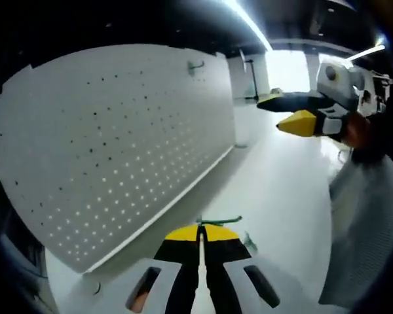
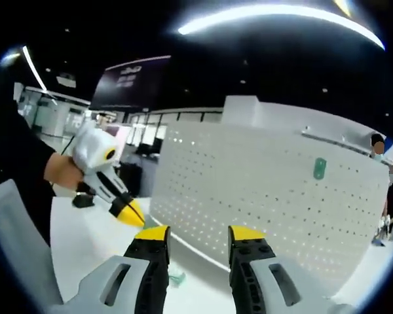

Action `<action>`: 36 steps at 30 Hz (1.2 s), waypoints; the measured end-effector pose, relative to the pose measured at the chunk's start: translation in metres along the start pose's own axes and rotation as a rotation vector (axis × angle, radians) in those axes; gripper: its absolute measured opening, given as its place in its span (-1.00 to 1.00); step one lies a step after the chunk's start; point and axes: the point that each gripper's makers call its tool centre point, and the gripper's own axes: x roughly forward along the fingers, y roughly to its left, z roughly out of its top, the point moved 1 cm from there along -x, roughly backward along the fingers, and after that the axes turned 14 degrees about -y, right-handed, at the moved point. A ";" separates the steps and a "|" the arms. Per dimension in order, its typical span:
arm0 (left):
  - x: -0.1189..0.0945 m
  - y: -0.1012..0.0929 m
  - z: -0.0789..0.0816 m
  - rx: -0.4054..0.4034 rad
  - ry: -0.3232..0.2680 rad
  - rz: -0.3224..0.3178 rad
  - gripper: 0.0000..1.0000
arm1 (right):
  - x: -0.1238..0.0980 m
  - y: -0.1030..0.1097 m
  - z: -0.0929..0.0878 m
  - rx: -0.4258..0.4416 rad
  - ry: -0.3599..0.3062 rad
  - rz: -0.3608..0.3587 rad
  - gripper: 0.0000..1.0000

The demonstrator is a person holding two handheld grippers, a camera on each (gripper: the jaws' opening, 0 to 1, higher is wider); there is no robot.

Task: Insert the hook assembly into the mounting plate slot until the hook locks in place.

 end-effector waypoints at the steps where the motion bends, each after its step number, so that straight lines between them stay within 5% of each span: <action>1: 0.000 0.000 0.002 -0.003 0.000 0.003 -0.98 | 0.001 0.003 0.000 0.002 -0.001 0.011 -0.37; 23: 0.001 -0.023 0.048 -0.066 0.011 0.020 -0.98 | 0.007 0.041 -0.001 -0.127 0.010 0.172 -0.47; 36: 0.006 -0.047 0.070 -0.184 -0.008 -0.018 -0.98 | 0.007 0.046 0.002 -0.229 0.007 0.212 -0.57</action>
